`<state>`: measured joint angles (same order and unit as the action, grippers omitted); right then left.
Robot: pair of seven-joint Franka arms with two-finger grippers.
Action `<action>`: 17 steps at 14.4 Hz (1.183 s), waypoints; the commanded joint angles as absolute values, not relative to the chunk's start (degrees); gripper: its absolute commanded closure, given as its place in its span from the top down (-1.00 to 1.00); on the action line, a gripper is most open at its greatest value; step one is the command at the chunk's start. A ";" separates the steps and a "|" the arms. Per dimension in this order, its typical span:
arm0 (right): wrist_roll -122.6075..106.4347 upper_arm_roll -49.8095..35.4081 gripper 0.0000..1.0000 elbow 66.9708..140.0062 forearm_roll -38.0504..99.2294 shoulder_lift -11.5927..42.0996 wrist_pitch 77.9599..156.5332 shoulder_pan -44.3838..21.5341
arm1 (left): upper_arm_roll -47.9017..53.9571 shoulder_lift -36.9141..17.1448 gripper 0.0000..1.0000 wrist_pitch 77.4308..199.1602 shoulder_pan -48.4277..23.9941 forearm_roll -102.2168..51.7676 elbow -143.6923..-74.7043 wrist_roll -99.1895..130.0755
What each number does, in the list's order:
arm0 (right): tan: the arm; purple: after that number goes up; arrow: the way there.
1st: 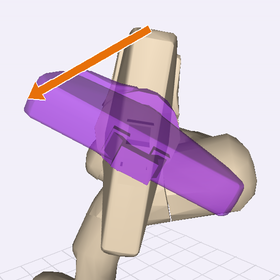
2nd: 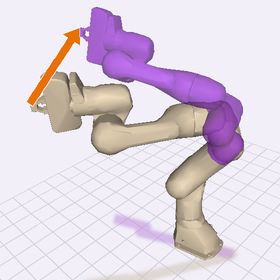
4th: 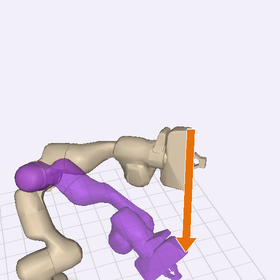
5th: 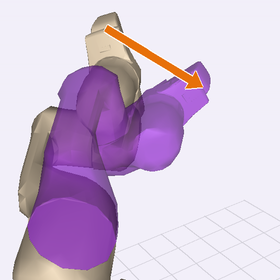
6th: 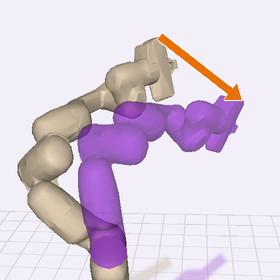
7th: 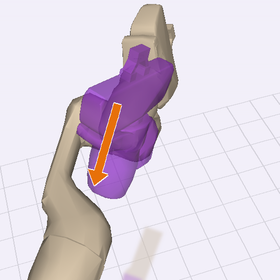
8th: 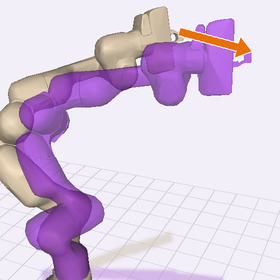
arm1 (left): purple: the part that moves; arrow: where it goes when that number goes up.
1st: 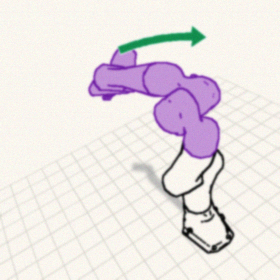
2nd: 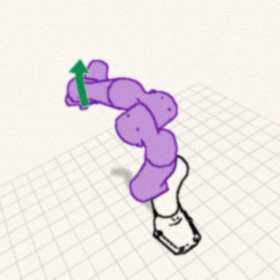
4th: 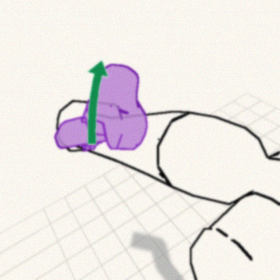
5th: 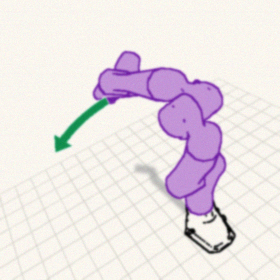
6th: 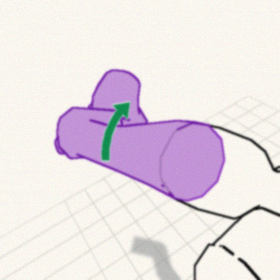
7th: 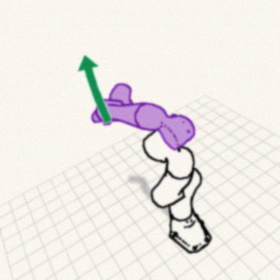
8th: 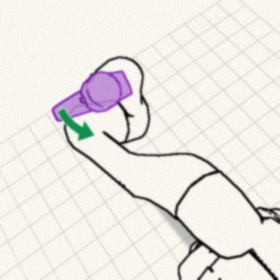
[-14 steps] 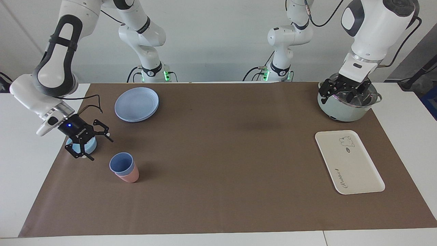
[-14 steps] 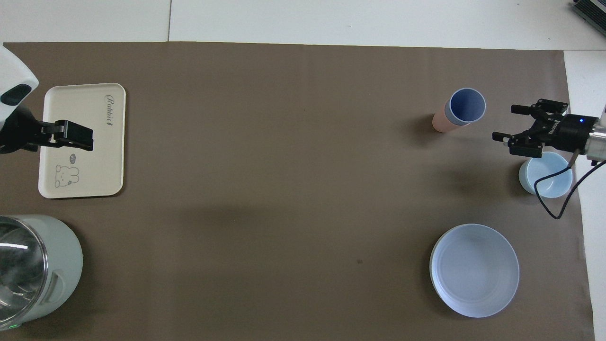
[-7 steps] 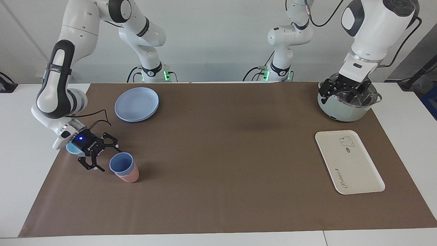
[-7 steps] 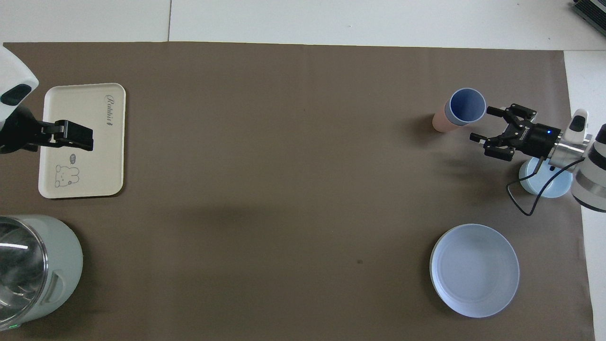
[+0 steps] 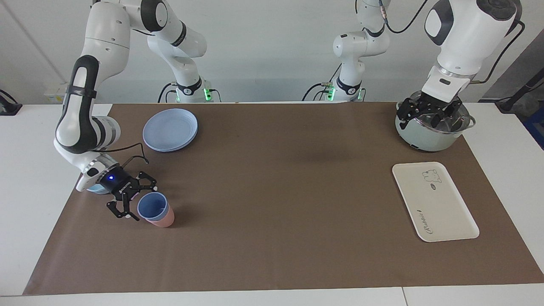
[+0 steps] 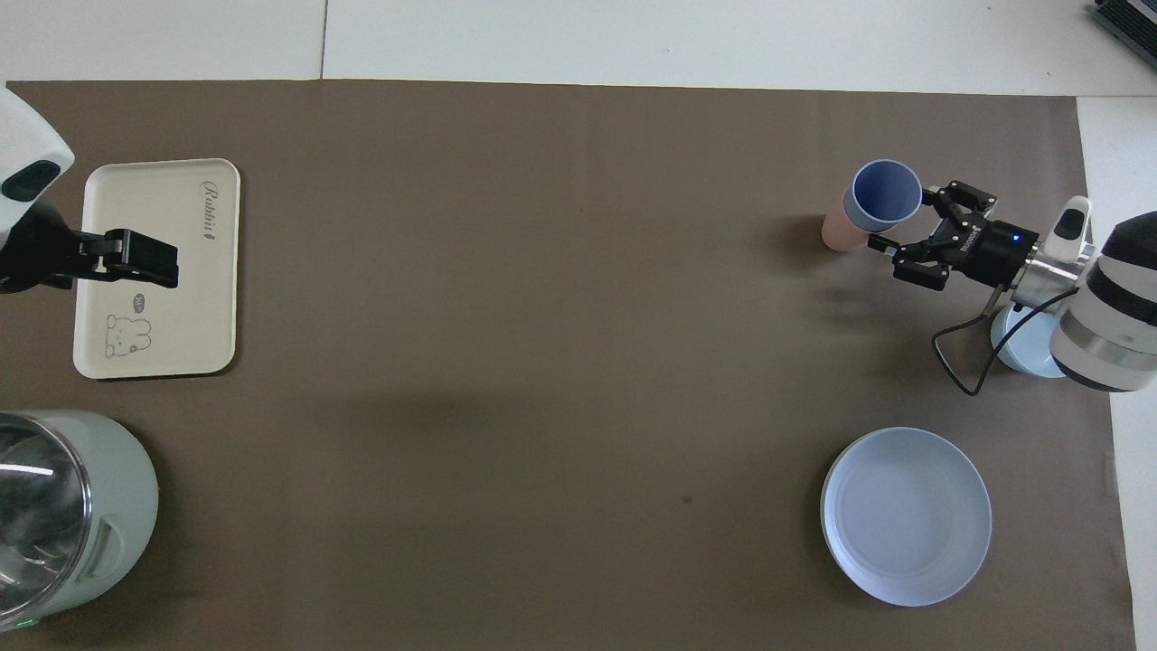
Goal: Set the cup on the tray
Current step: 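Reach the right gripper to the nested blue and pink cups and grasp, then lift the cups with the right gripper while the left gripper reaches over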
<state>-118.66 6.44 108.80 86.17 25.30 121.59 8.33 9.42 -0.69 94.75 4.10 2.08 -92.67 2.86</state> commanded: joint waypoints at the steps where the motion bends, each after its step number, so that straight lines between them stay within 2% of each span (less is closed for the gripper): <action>1: -119.71 6.33 1.00 108.19 88.15 26.19 122.17 8.35 | 9.32 0.79 1.00 94.92 4.39 1.23 -94.13 2.64; 14: -122.96 6.24 1.00 109.95 92.28 26.19 124.89 4.22 | 9.32 0.79 1.00 95.18 4.48 1.23 -94.13 2.64; 15: -122.96 6.33 0.51 109.86 92.29 26.19 124.89 4.13 | 9.23 0.79 1.00 95.10 4.48 1.23 -94.13 2.64; 16: -122.96 6.24 -0.60 109.78 92.29 26.19 124.89 4.22 | 9.32 0.79 1.00 94.92 4.48 1.23 -94.13 2.55; 17: -122.61 6.24 -1.00 109.60 92.29 26.19 124.89 4.22 | 9.32 0.79 1.00 94.57 4.48 1.23 -94.13 2.29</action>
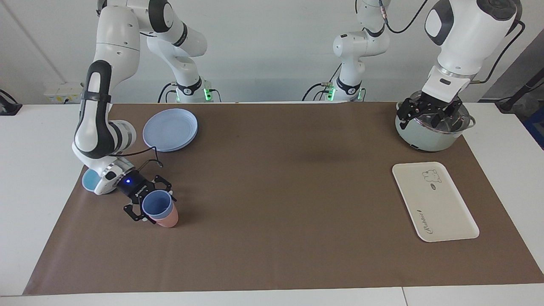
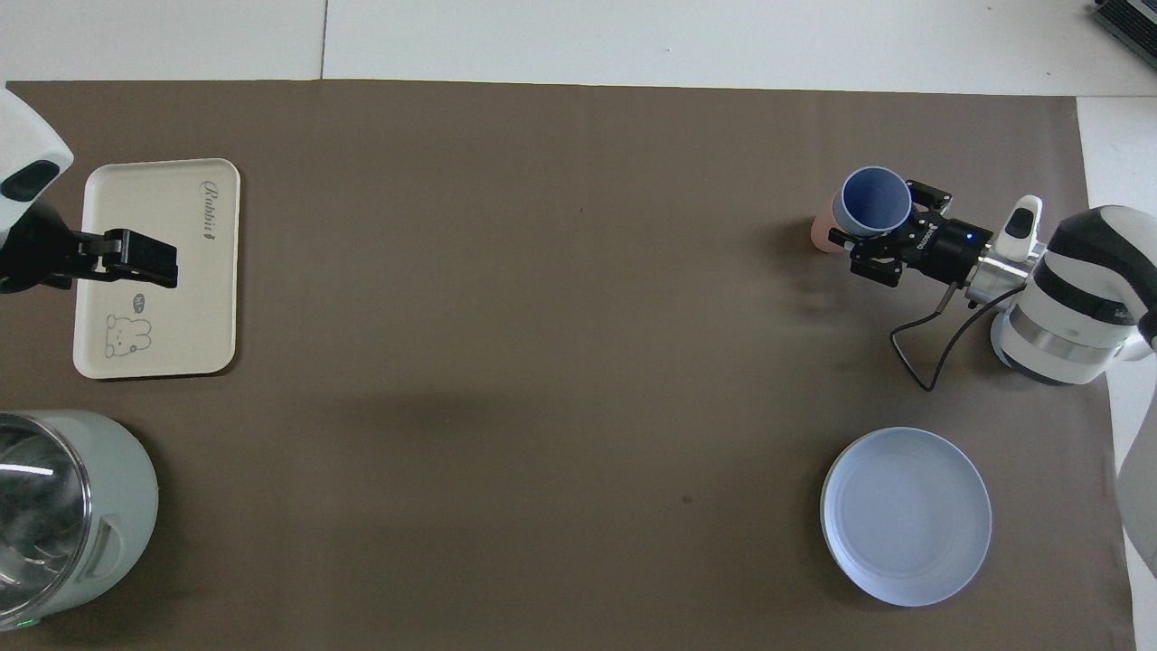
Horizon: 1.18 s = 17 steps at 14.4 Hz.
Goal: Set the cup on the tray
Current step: 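Lift the cups with the right gripper while the left gripper reaches over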
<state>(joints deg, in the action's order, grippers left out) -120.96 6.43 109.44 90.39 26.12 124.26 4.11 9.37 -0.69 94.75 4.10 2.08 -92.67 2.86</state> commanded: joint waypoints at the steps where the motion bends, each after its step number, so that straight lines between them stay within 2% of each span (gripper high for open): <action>1: -121.65 6.24 -1.00 109.60 92.29 26.19 124.89 4.22 | 9.32 0.88 1.00 94.66 4.48 1.23 -94.30 2.29; 3: -119.81 6.33 -1.00 109.34 91.59 25.14 125.15 4.04 | 9.23 0.97 1.00 95.53 4.92 1.23 -94.22 3.16; 6: -113.42 6.42 -1.00 109.34 85.03 20.06 129.97 1.94 | 9.49 0.79 1.00 98.25 4.49 0.10 -94.39 3.08; 8: -102.54 6.42 -1.00 109.34 71.35 15.49 132.44 -0.08 | 9.32 0.27 1.00 98.52 4.31 -9.09 -94.13 3.86; 11: -84.96 6.33 -1.00 109.07 52.09 10.04 131.66 -2.10 | 9.84 -2.45 1.00 100.71 4.04 -23.50 -93.43 9.47; 14: -70.28 6.24 -1.00 108.02 33.20 5.46 130.88 -6.76 | 9.93 -7.89 1.00 109.39 -2.79 -34.60 -92.29 18.07; 17: -57.60 6.15 -1.00 105.83 24.02 4.04 127.19 -12.20 | 9.93 -12.20 1.00 121.95 -8.94 -42.26 -90.97 28.18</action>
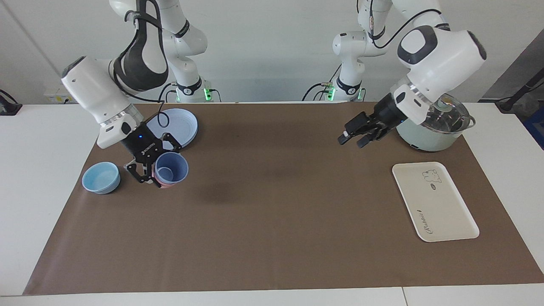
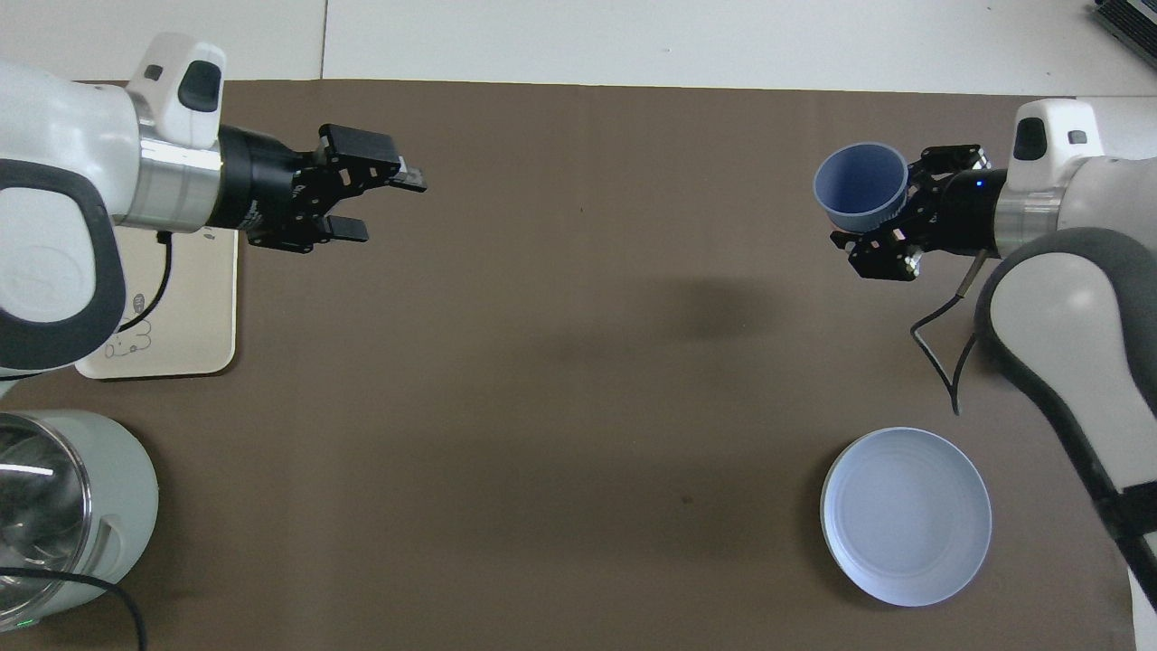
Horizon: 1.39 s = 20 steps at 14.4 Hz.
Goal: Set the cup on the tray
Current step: 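Lift the cups with the right gripper while the left gripper reaches over, then grasp the blue cup with the left gripper from the right gripper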
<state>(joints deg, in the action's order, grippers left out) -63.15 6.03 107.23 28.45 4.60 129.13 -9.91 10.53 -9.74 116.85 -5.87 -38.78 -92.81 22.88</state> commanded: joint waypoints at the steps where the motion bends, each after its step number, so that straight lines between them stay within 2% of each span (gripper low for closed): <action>1: -54.70 6.15 -1.00 104.78 21.38 4.13 126.22 -14.39 | 9.93 -13.52 1.00 127.56 -12.88 -42.45 -90.97 31.78; 2: -51.54 6.15 -1.00 103.81 19.10 4.22 124.64 -16.07 | 9.93 -13.71 1.00 132.66 -16.31 -42.54 -91.05 34.34; 4: -45.99 6.15 -1.00 102.75 13.22 4.22 121.56 -20.63 | 10.11 -13.97 0.93 134.99 -17.93 -44.63 -91.23 35.50; 6: -41.15 6.15 -1.00 102.74 8.54 3.96 120.42 -23.98 | 10.11 -14.15 0.77 136.83 -21.51 -47.80 -91.32 36.30; 8: -40.69 6.15 -1.00 102.66 7.13 3.78 119.10 -25.05 | 9.93 -13.63 0.69 140.08 -26.17 -47.81 -94.29 36.30; 13: -39.90 5.98 -1.00 102.66 1.94 3.60 117.69 -27.25 | 9.93 -11.08 0.43 140.36 -28.12 -47.20 -100.37 36.04; 15: -39.82 5.98 -1.00 102.66 1.93 3.43 117.77 -27.25 | 9.93 -11.07 0.17 140.62 -29.53 -47.20 -100.37 36.12; 18: -39.81 5.98 -1.00 102.66 1.93 3.43 117.95 -27.16 | 9.84 -10.81 -0.56 140.97 -31.02 -47.20 -101.16 36.21; 20: -39.82 5.98 -1.00 102.66 1.85 3.43 118.04 -27.16 | 9.84 -10.28 -0.77 143.16 -32.16 -47.20 -102.82 36.12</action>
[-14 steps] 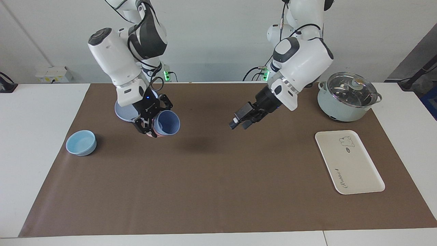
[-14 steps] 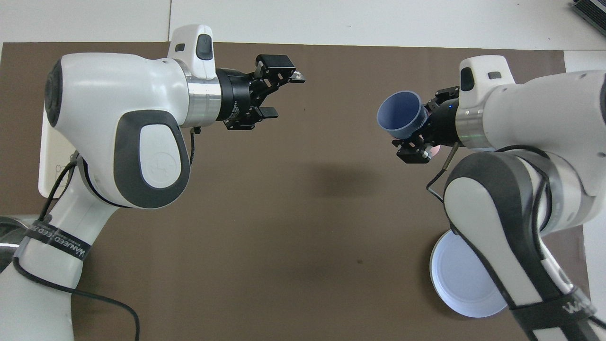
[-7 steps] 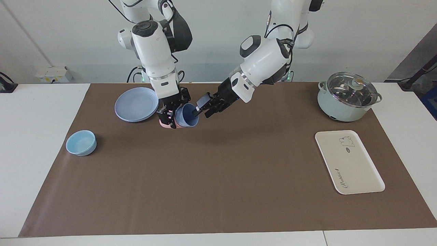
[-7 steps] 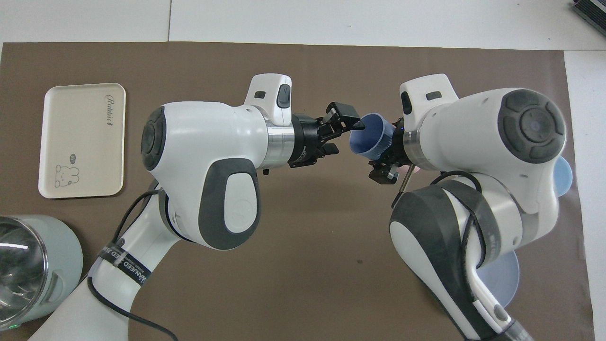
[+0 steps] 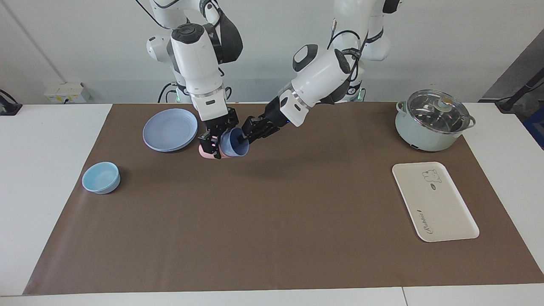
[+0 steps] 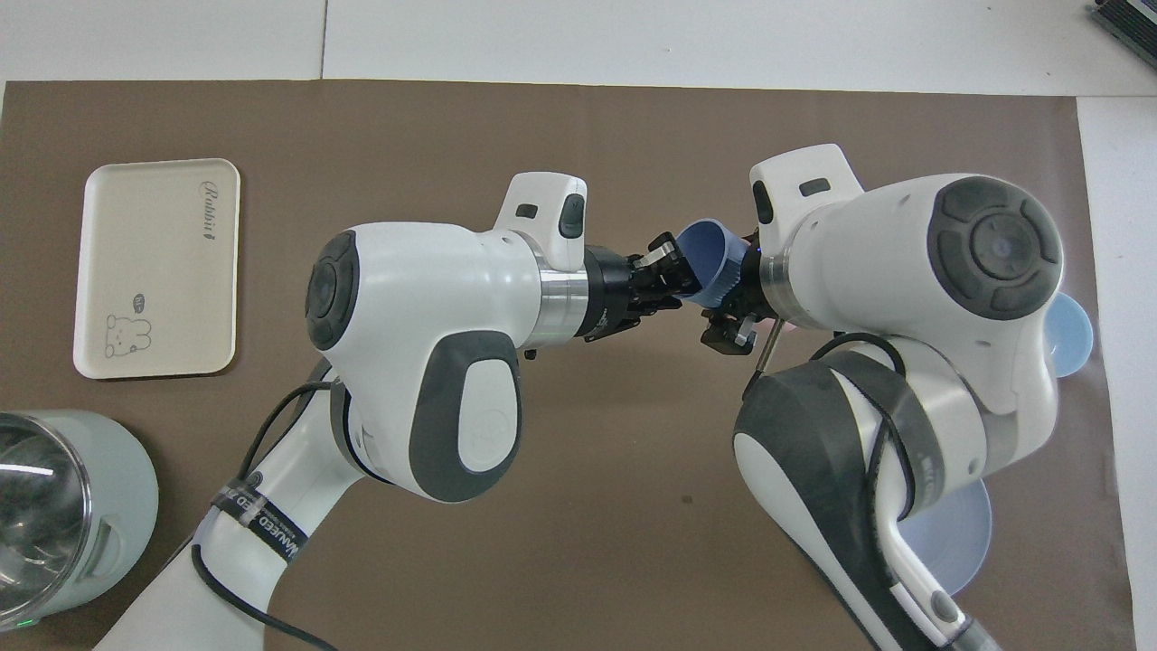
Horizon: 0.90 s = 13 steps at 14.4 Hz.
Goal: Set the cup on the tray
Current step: 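Grasp the blue cup with the left gripper from the right gripper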
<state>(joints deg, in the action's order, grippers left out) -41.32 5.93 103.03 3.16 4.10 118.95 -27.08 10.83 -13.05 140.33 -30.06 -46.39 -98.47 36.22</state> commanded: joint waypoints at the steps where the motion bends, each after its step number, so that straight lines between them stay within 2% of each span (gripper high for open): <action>1: -39.81 5.98 -1.00 102.66 1.85 3.43 118.04 -27.16 | 9.93 -10.28 -1.00 144.39 -32.25 -47.20 -103.01 36.12; 7: -39.81 5.98 -1.00 102.74 1.93 3.43 118.30 -27.16 | 9.50 -10.72 -1.00 143.88 -31.38 -47.11 -101.43 36.12; 9: -39.81 5.98 -1.00 102.74 1.93 3.43 118.30 -27.16 | 9.23 -11.51 -1.00 141.87 -28.23 -46.94 -98.10 36.04; 13: -39.90 6.06 -1.00 102.74 1.85 3.34 118.30 -27.16 | 9.23 -14.50 -1.00 130.01 -19.71 -40.54 -89.49 36.12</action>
<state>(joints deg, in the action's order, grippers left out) -41.31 6.31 102.64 2.93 4.24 119.50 -27.06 9.47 -12.06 134.51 -24.04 -44.25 -94.61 36.09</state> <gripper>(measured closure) 0.137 0.943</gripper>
